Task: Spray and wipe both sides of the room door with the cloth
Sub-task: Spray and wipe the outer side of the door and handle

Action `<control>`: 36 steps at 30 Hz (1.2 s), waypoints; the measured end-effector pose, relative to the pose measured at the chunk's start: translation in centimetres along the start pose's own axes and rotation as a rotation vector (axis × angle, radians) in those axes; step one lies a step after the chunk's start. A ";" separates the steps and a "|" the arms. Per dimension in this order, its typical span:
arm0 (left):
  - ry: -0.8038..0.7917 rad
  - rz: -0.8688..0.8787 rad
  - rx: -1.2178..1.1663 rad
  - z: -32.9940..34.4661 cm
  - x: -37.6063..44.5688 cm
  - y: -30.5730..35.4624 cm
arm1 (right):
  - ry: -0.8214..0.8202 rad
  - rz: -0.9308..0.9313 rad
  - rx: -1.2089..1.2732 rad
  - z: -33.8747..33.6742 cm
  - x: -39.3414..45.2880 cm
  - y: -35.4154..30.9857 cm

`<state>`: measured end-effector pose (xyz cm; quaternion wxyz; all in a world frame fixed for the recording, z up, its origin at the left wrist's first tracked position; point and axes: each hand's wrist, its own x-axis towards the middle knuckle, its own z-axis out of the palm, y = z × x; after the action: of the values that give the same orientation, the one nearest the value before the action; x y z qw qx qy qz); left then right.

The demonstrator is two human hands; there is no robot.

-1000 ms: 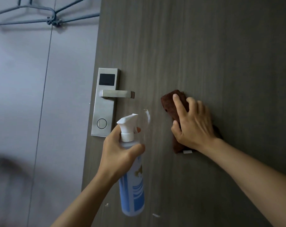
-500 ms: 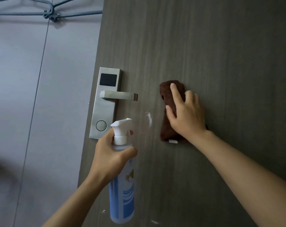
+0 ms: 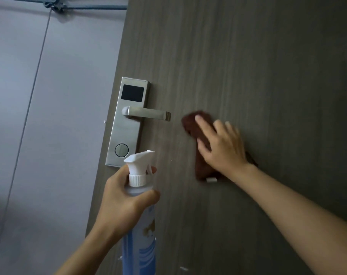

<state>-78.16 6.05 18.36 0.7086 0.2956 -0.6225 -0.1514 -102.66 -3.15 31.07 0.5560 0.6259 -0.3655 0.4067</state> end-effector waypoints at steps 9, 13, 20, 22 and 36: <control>0.036 0.004 -0.015 0.1 -0.4 -0.6 | -0.101 -0.596 0.074 0.8 -8.0 -4.9; 0.022 -0.002 0.028 -0.6 -0.6 -1.0 | 0.005 -0.387 -0.024 0.6 -3.3 -2.4; 0.042 -0.010 0.042 -0.1 -0.1 -0.4 | 0.002 -0.035 0.088 0.8 -1.1 -4.6; 0.039 0.005 0.038 0.1 -0.1 -0.3 | -0.049 -0.308 0.135 0.9 -6.1 -6.1; 0.077 0.006 0.051 2.1 -0.2 -0.5 | -0.033 0.037 0.141 1.0 -4.8 -6.5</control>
<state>-80.19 5.27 18.04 0.7248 0.3174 -0.5993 -0.1218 -98.55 -3.39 24.00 0.4968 0.6632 -0.3566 0.4315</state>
